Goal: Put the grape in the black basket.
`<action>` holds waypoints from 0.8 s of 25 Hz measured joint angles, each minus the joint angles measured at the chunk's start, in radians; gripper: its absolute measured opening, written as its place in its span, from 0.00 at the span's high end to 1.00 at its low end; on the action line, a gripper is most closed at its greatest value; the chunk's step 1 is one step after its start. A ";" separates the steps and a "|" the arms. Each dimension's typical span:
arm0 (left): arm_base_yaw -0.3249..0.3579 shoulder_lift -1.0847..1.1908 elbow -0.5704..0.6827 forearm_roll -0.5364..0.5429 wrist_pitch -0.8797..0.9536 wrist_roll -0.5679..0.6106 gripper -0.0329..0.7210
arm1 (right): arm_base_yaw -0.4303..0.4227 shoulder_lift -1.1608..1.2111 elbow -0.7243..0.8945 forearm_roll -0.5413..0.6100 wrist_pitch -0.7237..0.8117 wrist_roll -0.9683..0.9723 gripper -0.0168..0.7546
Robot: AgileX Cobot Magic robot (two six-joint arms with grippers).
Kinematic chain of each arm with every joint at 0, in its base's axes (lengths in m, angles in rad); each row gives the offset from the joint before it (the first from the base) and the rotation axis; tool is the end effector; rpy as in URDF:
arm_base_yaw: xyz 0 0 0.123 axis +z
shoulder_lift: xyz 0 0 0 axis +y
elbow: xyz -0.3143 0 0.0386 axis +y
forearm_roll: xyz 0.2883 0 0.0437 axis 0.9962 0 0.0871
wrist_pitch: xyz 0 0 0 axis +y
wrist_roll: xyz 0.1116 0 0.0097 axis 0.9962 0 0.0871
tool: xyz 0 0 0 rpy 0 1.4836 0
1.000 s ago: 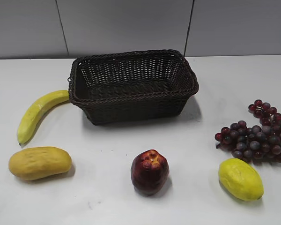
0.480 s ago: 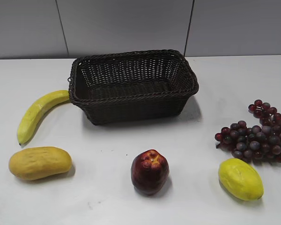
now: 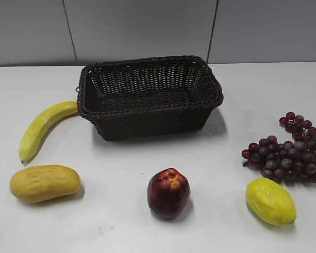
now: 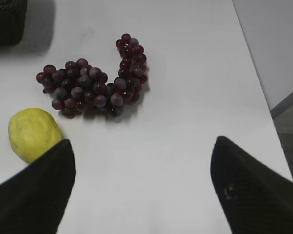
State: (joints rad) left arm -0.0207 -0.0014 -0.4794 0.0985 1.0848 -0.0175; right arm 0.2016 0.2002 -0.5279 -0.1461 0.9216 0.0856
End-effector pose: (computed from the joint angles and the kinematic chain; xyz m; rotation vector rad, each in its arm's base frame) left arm 0.0184 0.0094 0.2782 -0.0015 2.0849 0.0956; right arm 0.0575 -0.0015 0.3040 -0.1404 2.0639 0.0016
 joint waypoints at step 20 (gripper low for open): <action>0.000 0.000 0.000 0.000 0.000 0.000 0.67 | 0.000 0.888 -0.047 -0.229 -0.392 0.768 0.18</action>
State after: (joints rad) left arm -0.0207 -0.0014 -0.4794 0.0985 1.0848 -0.0175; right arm 0.2016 1.0880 -0.5749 -0.3751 0.5293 0.8540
